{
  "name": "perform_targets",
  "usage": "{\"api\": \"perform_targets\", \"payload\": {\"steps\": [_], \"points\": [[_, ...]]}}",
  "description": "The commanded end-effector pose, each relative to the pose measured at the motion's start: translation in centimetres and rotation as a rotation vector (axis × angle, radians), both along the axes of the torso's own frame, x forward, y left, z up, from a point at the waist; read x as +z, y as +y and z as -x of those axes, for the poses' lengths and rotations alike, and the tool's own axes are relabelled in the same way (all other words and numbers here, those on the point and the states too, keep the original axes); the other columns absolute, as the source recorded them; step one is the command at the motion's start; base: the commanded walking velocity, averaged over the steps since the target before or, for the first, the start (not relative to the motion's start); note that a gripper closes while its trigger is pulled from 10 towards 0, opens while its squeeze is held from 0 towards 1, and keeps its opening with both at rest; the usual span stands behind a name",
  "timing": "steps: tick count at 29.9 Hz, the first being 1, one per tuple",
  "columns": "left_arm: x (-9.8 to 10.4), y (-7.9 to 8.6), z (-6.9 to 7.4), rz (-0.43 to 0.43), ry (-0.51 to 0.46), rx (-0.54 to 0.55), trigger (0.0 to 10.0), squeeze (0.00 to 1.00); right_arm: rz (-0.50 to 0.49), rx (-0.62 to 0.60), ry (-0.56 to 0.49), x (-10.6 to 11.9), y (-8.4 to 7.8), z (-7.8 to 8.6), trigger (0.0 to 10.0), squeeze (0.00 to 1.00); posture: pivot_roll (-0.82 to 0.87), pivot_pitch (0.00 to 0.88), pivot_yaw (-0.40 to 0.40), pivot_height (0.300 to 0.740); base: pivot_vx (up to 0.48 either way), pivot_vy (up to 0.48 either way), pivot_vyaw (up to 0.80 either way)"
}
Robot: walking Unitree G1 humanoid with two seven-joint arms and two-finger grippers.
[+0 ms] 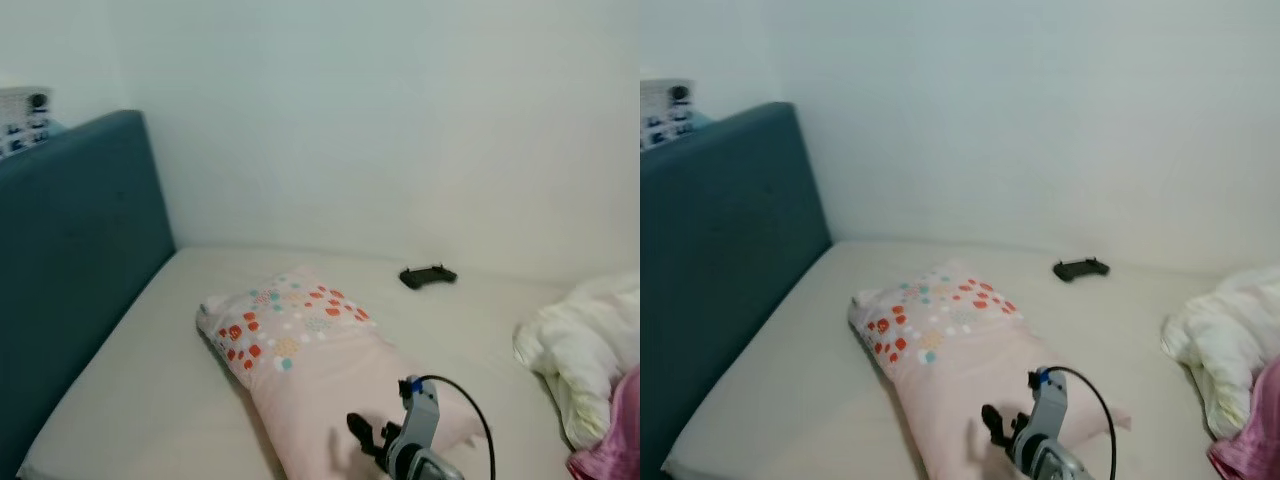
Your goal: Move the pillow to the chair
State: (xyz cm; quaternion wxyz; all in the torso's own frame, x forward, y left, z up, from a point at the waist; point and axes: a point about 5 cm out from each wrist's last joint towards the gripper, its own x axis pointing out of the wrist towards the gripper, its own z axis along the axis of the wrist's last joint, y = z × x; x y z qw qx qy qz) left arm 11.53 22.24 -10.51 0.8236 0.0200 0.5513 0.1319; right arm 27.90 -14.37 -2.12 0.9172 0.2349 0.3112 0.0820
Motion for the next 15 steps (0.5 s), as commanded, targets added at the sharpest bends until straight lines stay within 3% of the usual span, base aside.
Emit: {"api": "perform_targets", "payload": {"steps": [1,6,9,15], "points": [[-0.1,0.3,0.6,-0.004,0.019,0.014,10.0,0.0,-0.018,0.001,-0.004,0.0,0.3,0.0,10.0,0.0,0.02,0.009,-0.069,0.74,0.0,0.0,0.8],[-0.1,0.3,0.7,-0.002,0.021,0.016,10.0,0.0,0.006,-0.026,0.017,0.0,0.2,-0.1,10.0,0.0,0.01,0.011,-0.072,0.74,0.0,0.0,0.0],[-0.2,0.2,0.7,0.0,0.021,0.016,10.0,0.0,0.083,-0.048,0.059,-0.4,-0.5,0.2,10.0,0.0,0.01,0.015,-0.074,0.74,0.0,0.0,0.0],[-0.2,0.2,0.9,0.001,0.024,0.016,10.0,0.0,0.141,-0.129,0.119,-0.9,-2.2,0.6,10.0,0.0,0.01,0.02,-0.07,0.74,0.0,0.0,0.0]]}}
